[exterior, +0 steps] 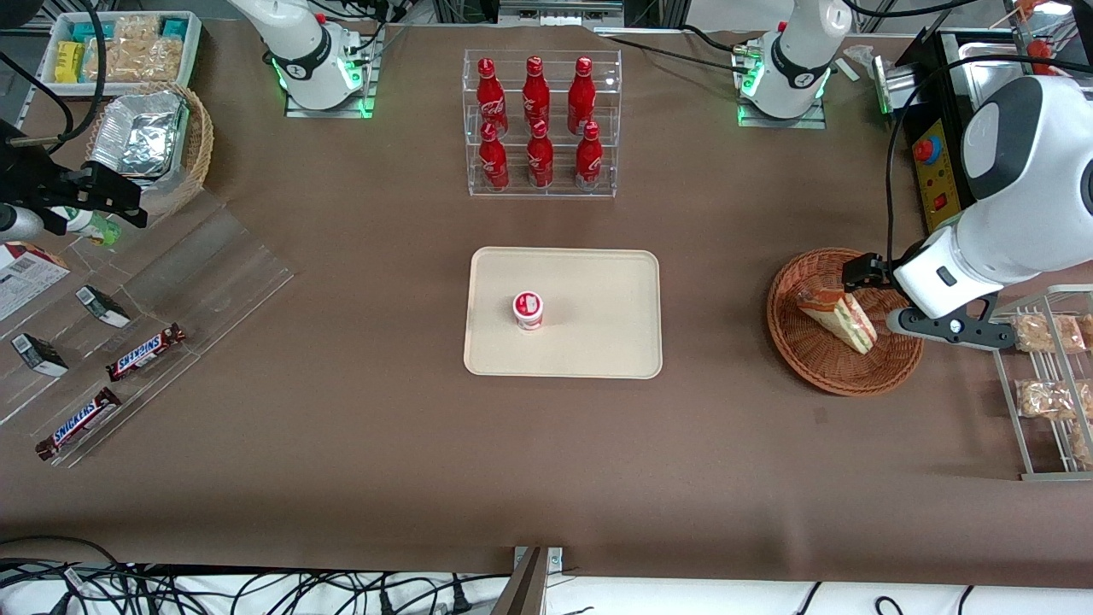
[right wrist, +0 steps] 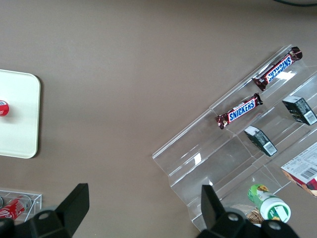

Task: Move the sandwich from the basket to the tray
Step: 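Lower the open left gripper over the sandwich in the wicker basket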

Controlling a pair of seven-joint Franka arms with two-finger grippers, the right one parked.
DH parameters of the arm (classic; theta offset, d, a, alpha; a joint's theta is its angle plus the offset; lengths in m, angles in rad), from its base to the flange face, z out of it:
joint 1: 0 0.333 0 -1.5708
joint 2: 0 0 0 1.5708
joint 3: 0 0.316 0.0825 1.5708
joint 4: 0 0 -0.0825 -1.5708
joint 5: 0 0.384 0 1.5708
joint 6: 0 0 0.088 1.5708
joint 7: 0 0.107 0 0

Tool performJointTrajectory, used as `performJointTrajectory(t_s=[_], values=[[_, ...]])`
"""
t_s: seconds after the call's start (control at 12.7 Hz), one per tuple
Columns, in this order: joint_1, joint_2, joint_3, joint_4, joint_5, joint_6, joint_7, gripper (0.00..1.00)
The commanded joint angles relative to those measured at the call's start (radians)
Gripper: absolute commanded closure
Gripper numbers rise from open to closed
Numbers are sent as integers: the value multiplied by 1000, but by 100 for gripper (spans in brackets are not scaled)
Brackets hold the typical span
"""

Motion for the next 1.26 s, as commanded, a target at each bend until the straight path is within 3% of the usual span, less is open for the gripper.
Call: performJointTrajectory(t_s=[0.0, 0.32, 0.47, 0.63, 0.79, 1.18], values=[[-6, 7, 21, 28, -24, -25, -18, 0], [1, 11, 24, 30, -24, -25, -50, 0], [68, 14, 22, 28, -25, -22, -154, 0], [108, 43, 24, 22, -27, -2, -368, 0], [117, 85, 22, -12, -24, 60, -567, 0], [116, 76, 16, -274, -18, 378, -850, 0]])
